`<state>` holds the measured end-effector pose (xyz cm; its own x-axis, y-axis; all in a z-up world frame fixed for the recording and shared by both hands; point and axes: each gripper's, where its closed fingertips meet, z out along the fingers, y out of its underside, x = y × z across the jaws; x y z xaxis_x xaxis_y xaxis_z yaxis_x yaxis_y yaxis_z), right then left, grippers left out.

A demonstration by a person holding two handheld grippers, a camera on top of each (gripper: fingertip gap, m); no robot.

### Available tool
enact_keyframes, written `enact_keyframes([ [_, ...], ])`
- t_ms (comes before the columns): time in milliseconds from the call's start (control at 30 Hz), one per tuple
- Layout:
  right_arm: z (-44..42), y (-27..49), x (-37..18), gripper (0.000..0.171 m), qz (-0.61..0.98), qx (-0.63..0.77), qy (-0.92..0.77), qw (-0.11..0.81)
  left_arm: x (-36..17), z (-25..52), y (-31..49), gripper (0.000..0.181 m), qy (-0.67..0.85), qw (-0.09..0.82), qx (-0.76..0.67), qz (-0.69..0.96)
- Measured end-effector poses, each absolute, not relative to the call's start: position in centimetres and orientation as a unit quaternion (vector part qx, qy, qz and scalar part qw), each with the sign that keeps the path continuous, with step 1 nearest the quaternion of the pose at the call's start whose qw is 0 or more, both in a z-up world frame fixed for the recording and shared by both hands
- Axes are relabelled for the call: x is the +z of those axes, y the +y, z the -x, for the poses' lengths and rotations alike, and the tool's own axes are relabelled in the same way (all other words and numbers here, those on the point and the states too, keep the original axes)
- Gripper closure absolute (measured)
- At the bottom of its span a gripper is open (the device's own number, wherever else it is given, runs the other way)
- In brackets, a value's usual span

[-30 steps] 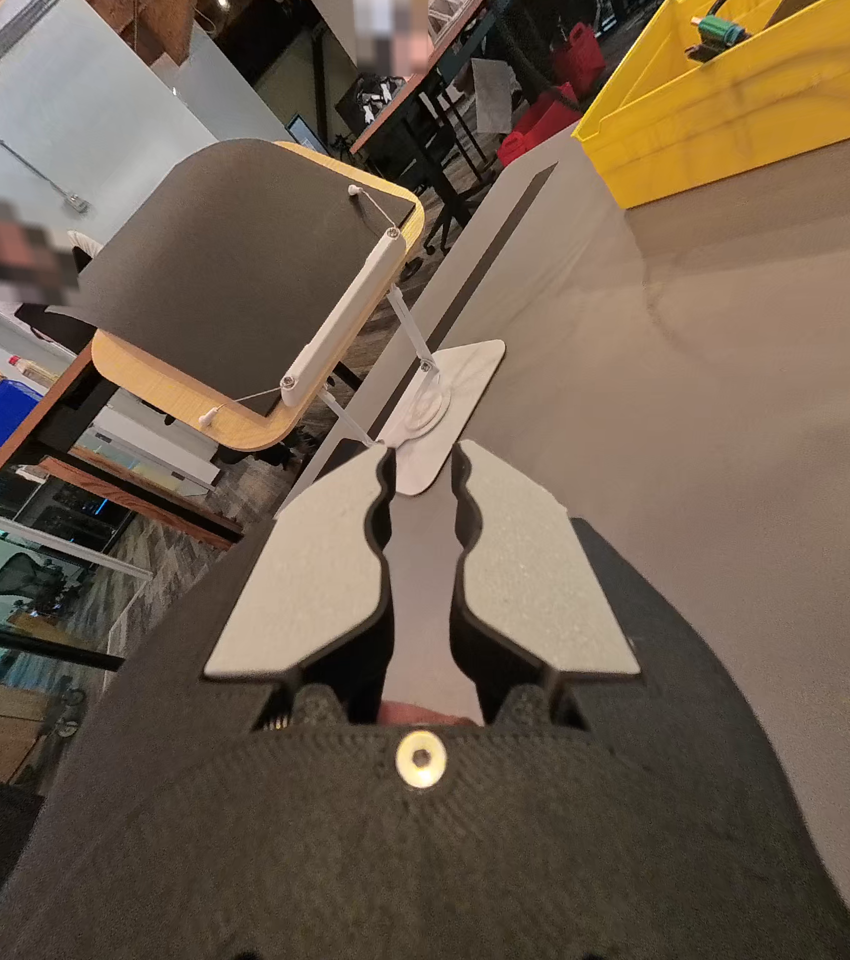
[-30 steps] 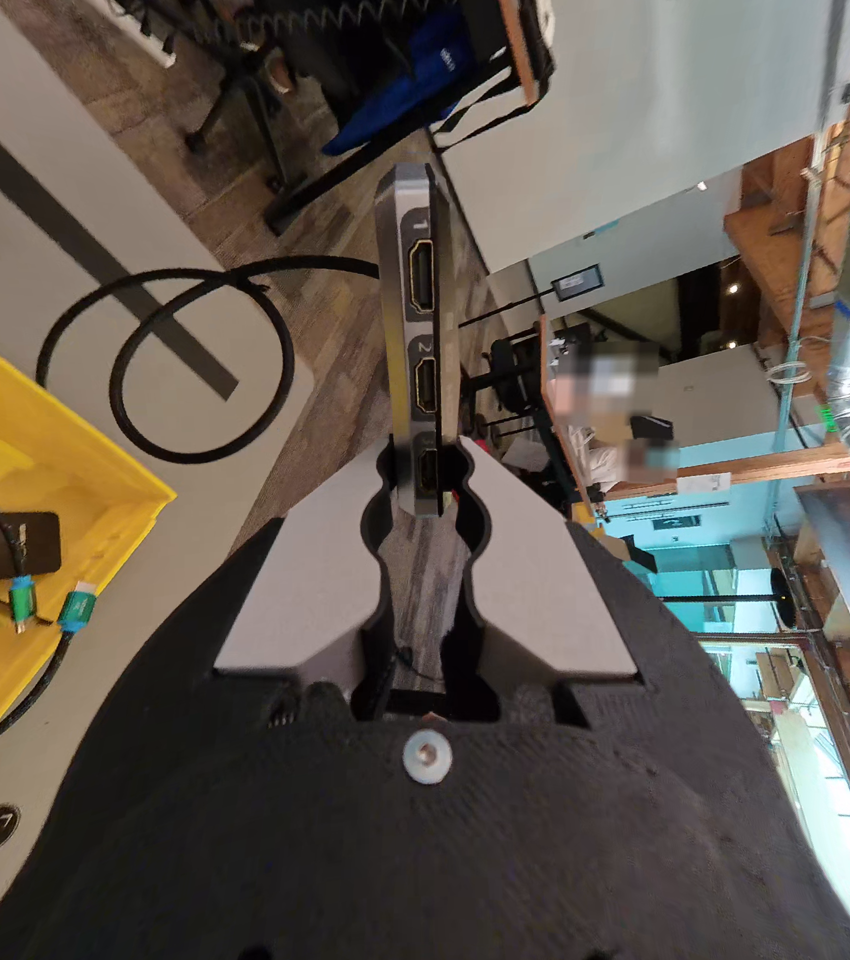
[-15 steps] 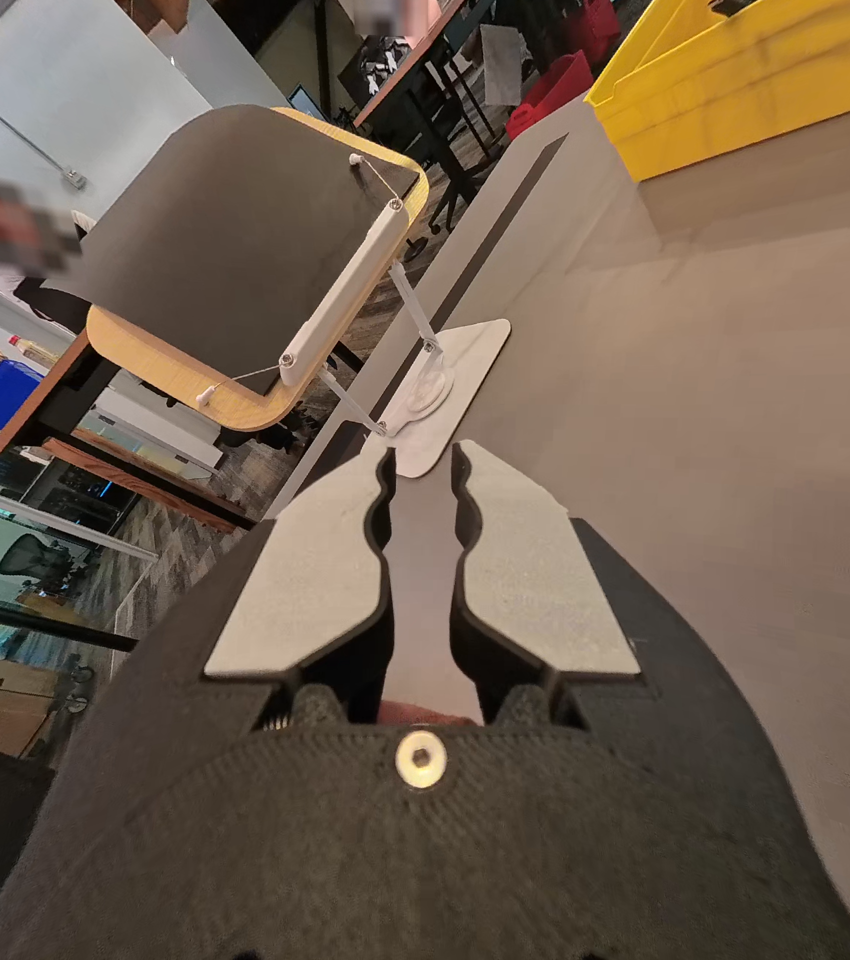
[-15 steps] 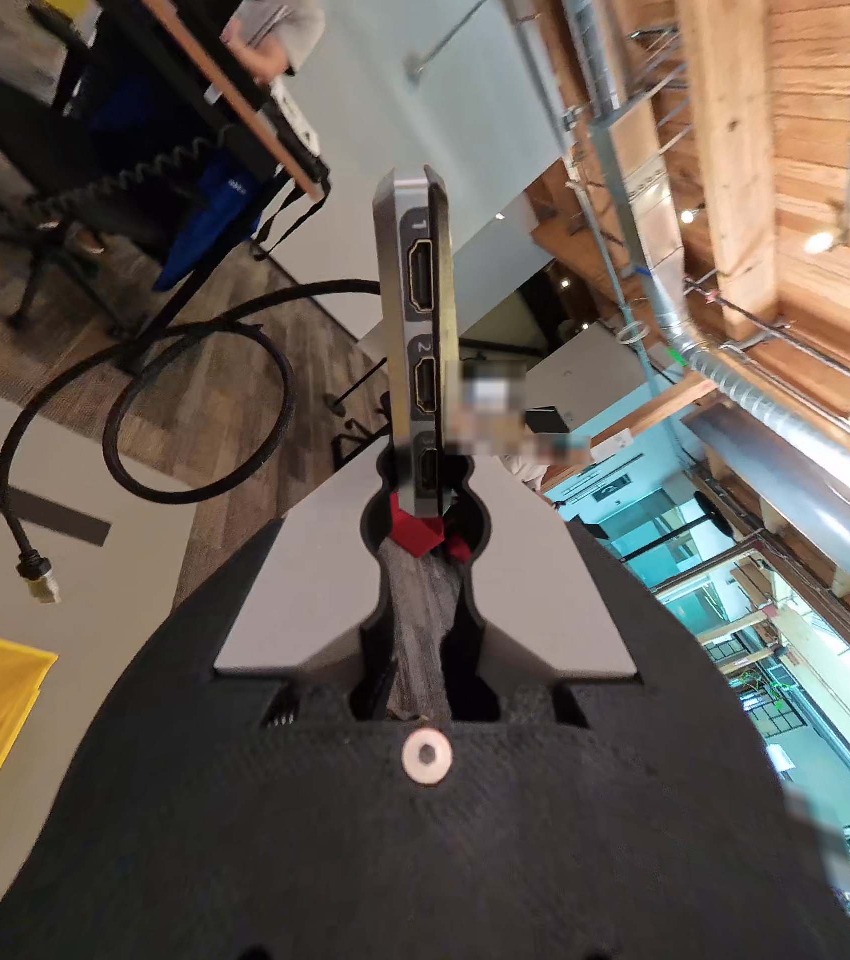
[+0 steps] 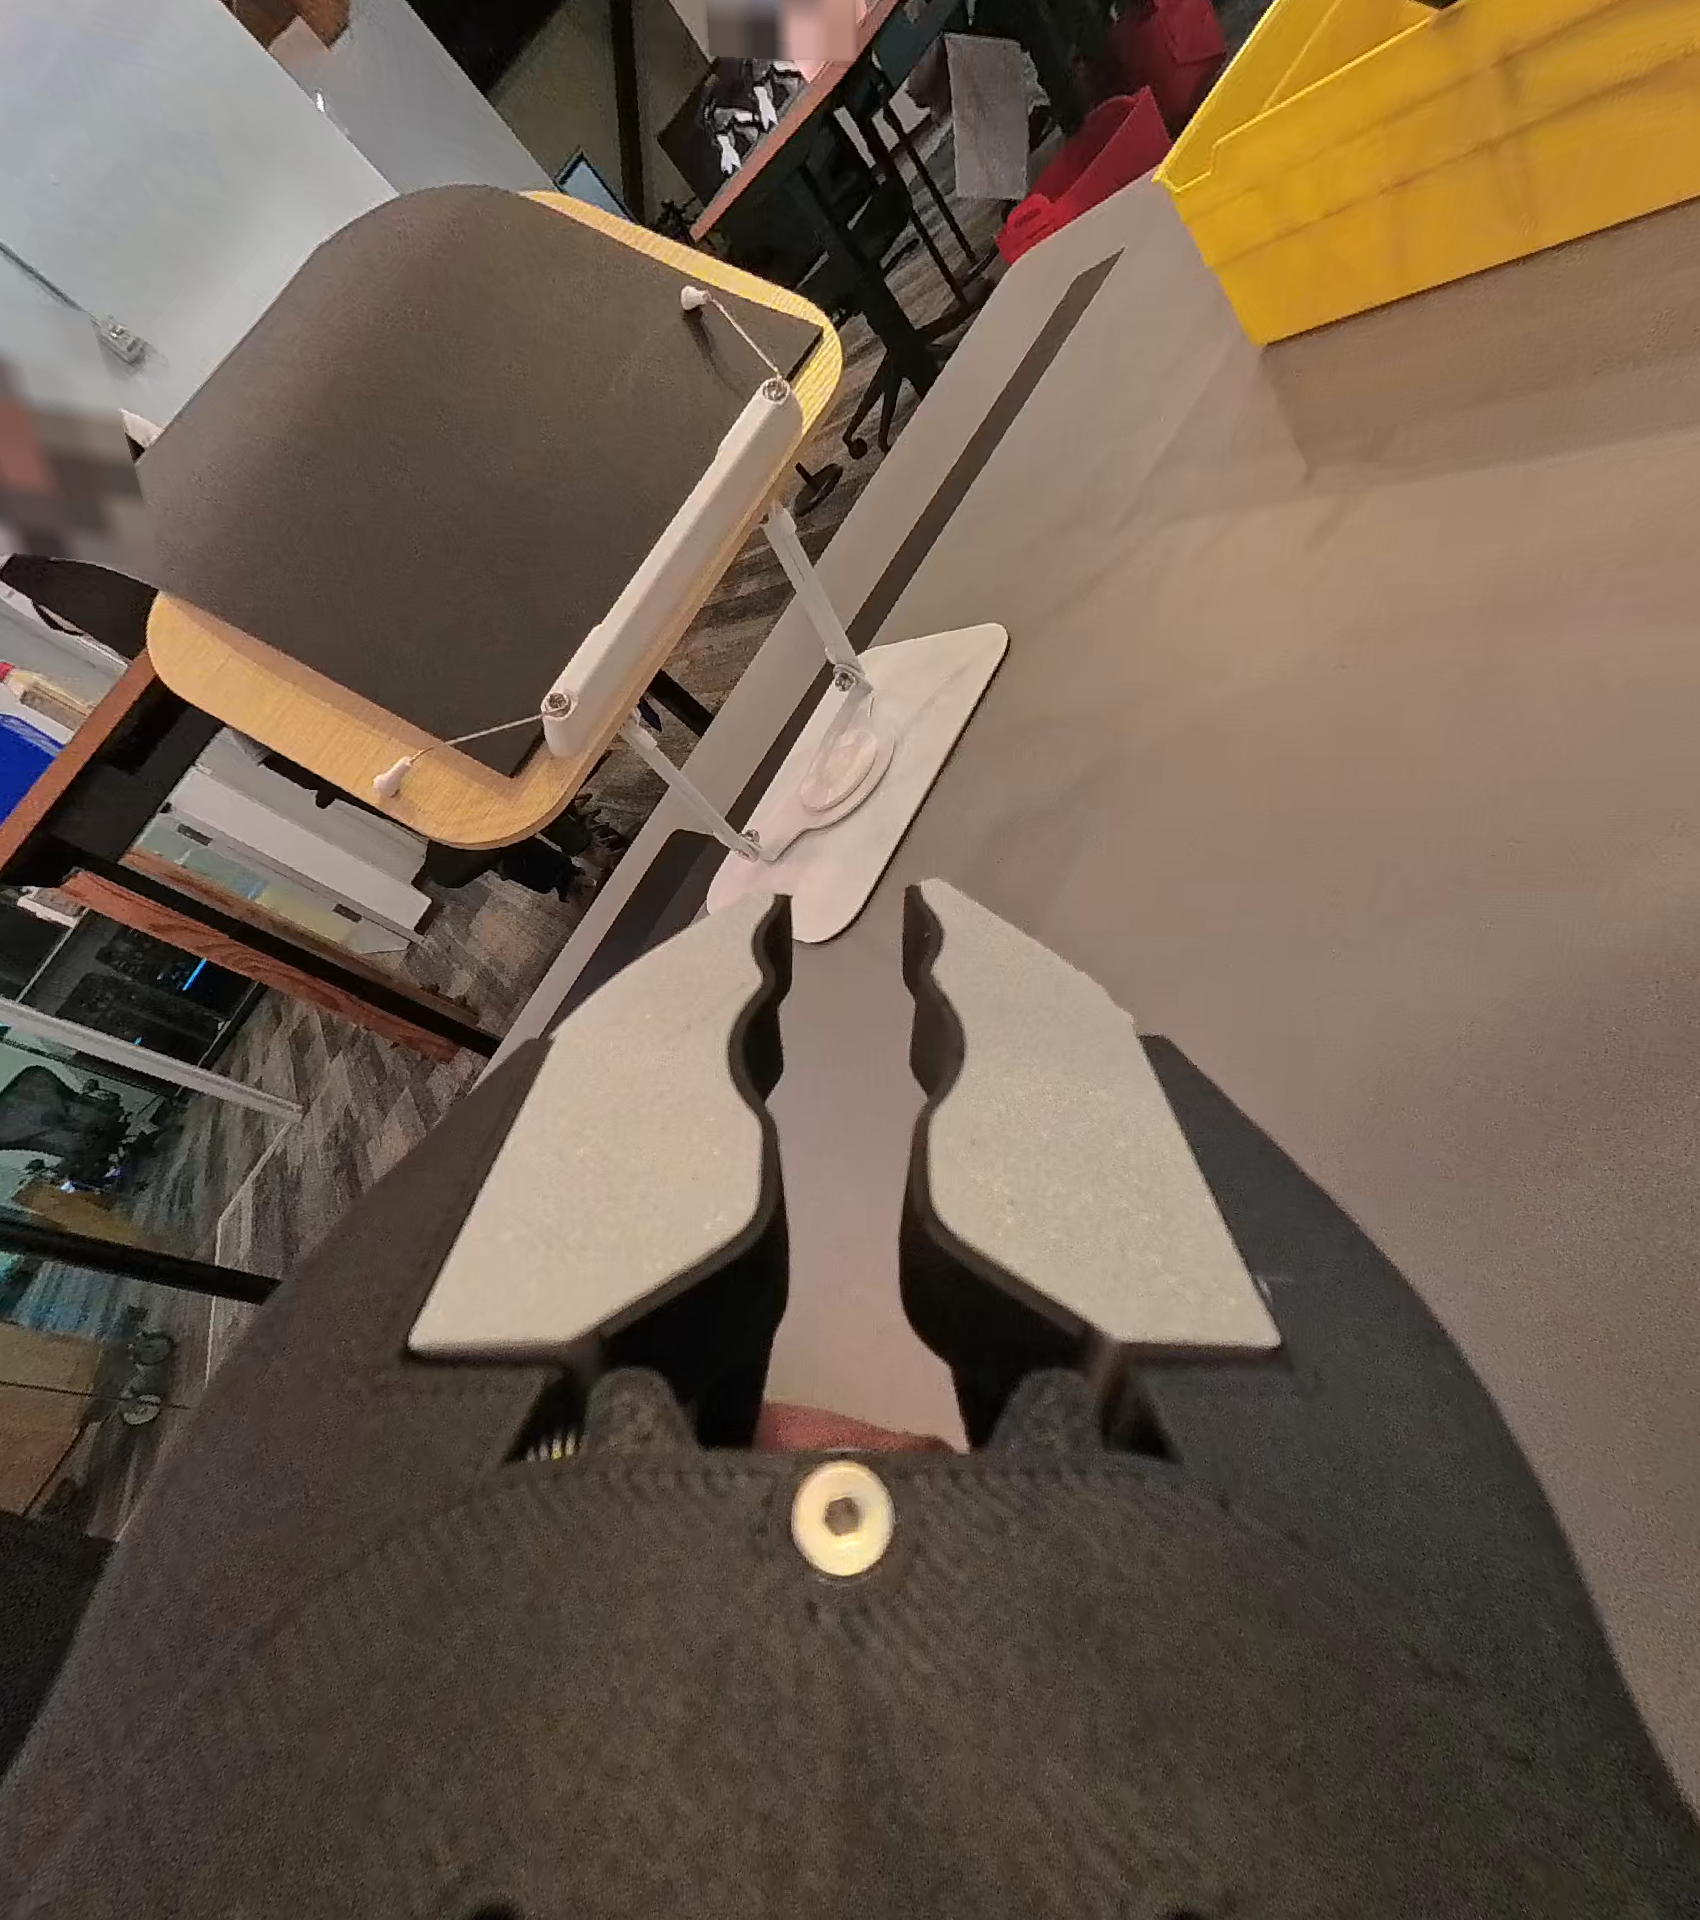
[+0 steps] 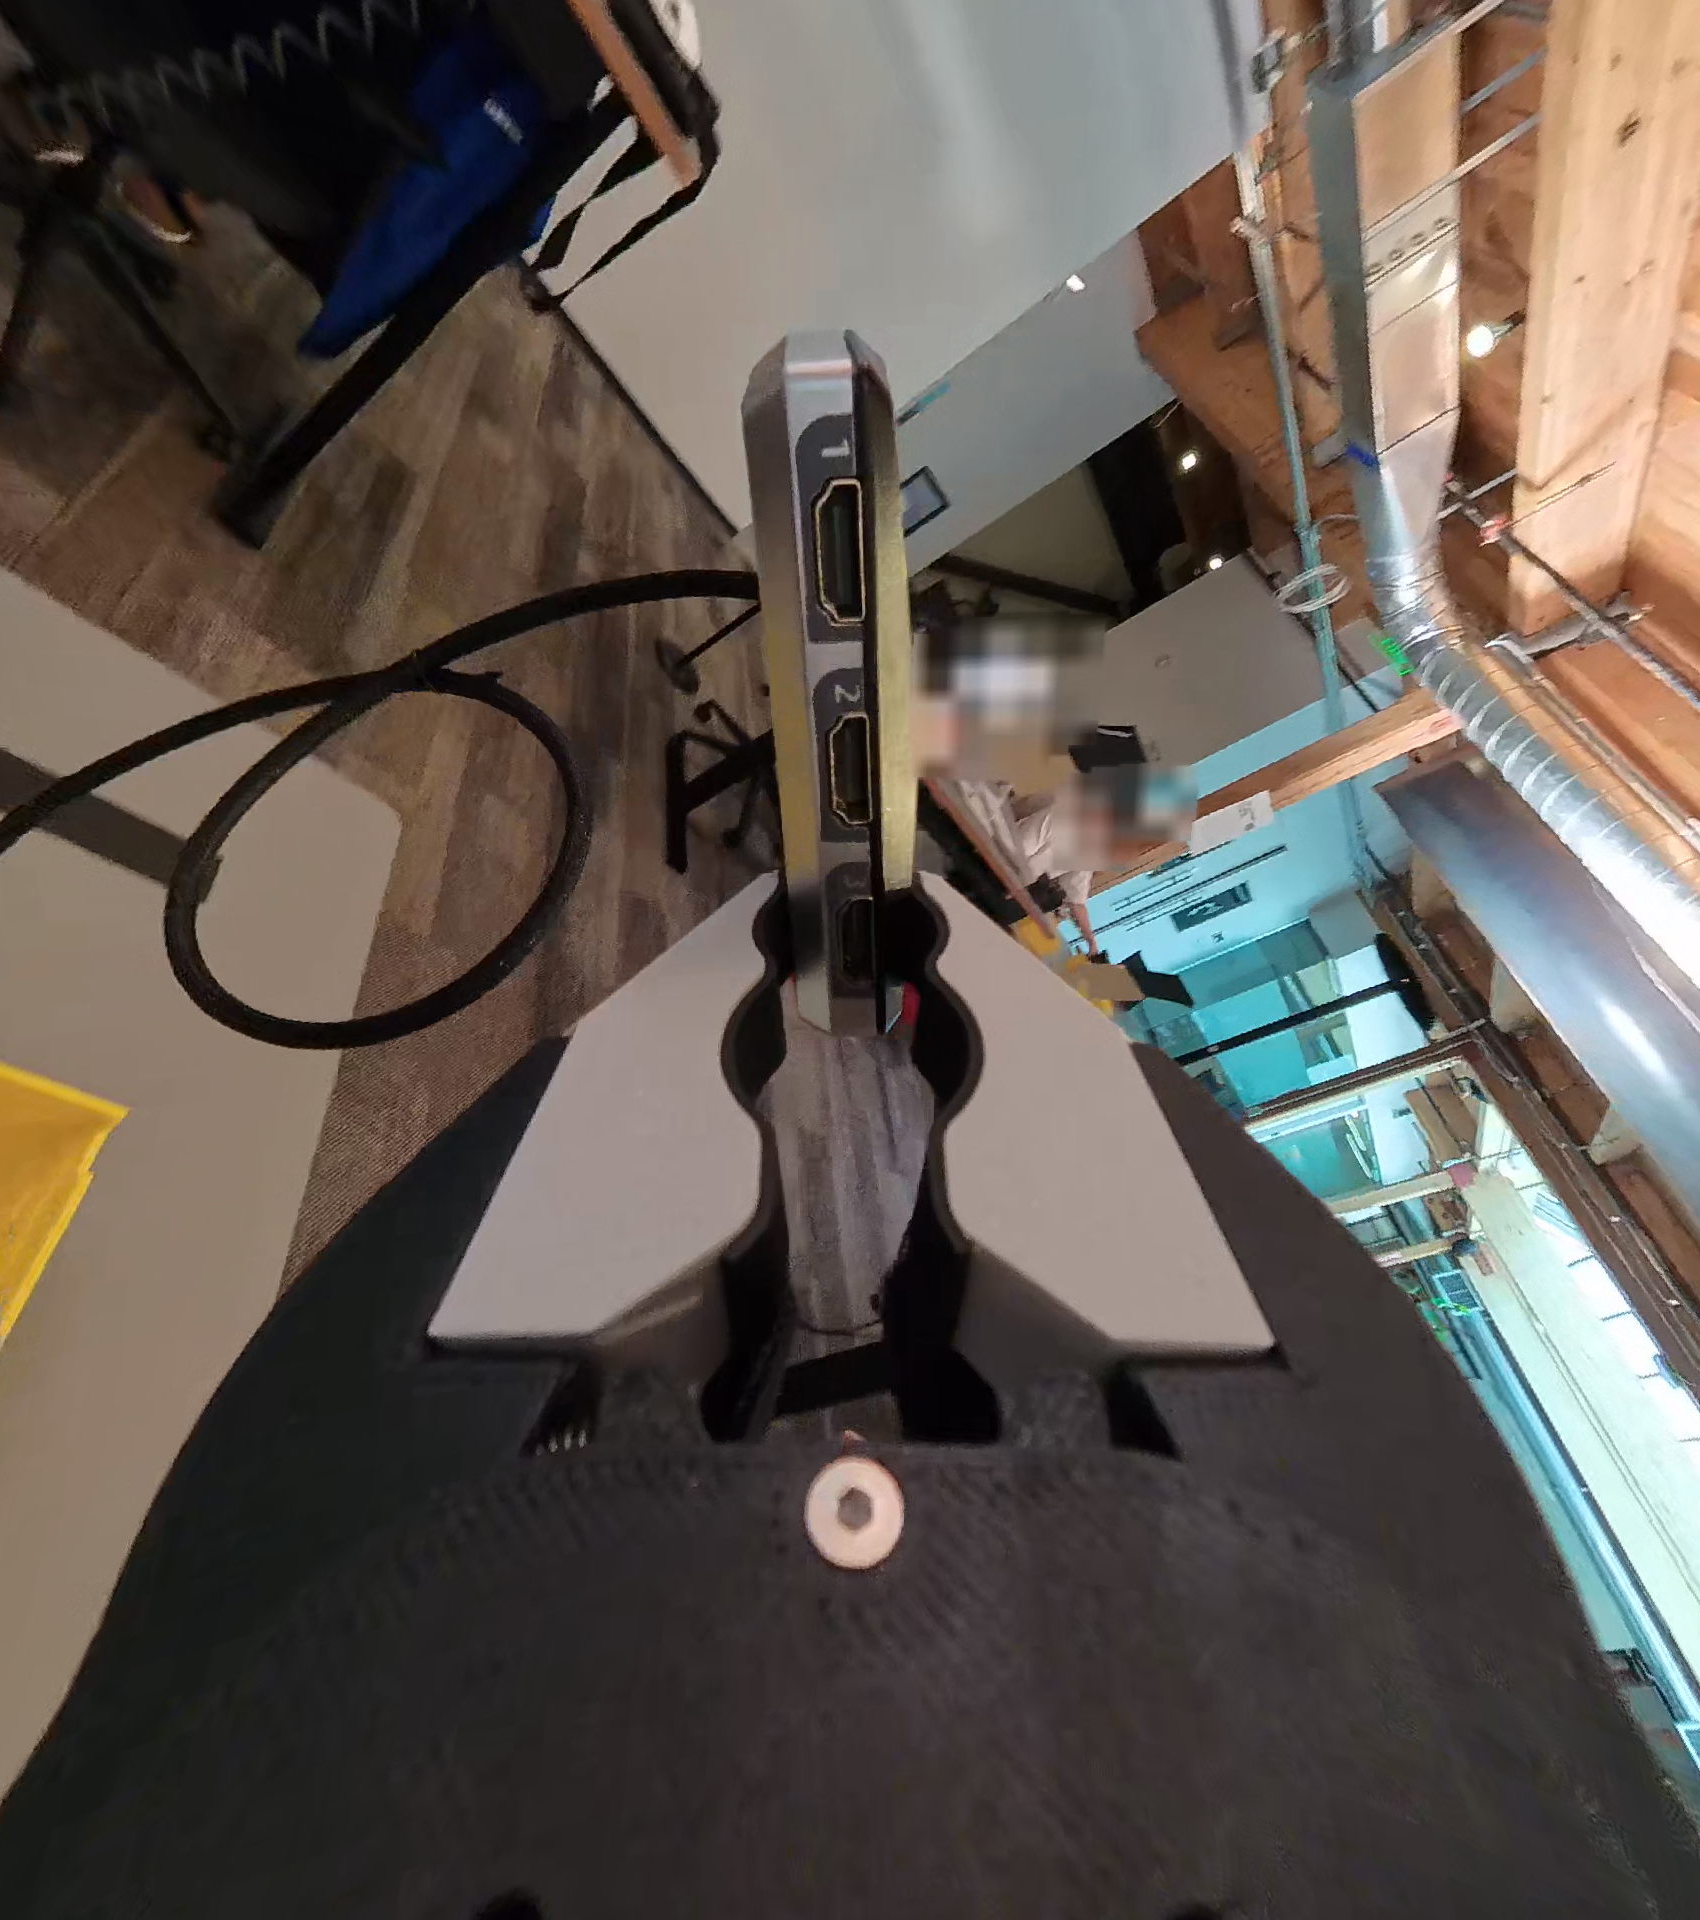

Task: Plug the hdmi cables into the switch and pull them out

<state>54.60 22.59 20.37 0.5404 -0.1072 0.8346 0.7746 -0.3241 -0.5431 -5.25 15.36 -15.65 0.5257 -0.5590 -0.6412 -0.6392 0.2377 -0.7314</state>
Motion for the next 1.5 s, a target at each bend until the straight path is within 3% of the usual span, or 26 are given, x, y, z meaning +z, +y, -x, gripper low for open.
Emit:
enact_keyframes([
  [167,-54.4,23.7,14.9,0.154,0.733,-0.366,-0.256,0.512,-15.8,5.4,15.3,0.162,0.483,0.616,0.032,0.621],
  [533,-53.2,26.5,-2.6,0.154,0.792,-0.305,-0.397,0.349,-16.9,4.7,15.1,0.162,0.499,0.604,0.028,0.621],
  [733,-53.8,27.7,-9.3,0.154,0.801,-0.287,-0.414,0.322,-16.9,4.9,15.0,0.162,0.502,0.603,0.032,0.619],
  [1000,-52.0,25.1,-14.2,0.154,0.813,-0.228,-0.440,0.306,-17.1,5.1,15.2,0.162,0.501,0.602,0.036,0.621],
  [1500,-50.2,25.5,-20.9,0.147,0.835,-0.149,-0.528,0.047,-17.3,4.4,15.0,0.161,0.514,0.599,0.043,0.613],
])
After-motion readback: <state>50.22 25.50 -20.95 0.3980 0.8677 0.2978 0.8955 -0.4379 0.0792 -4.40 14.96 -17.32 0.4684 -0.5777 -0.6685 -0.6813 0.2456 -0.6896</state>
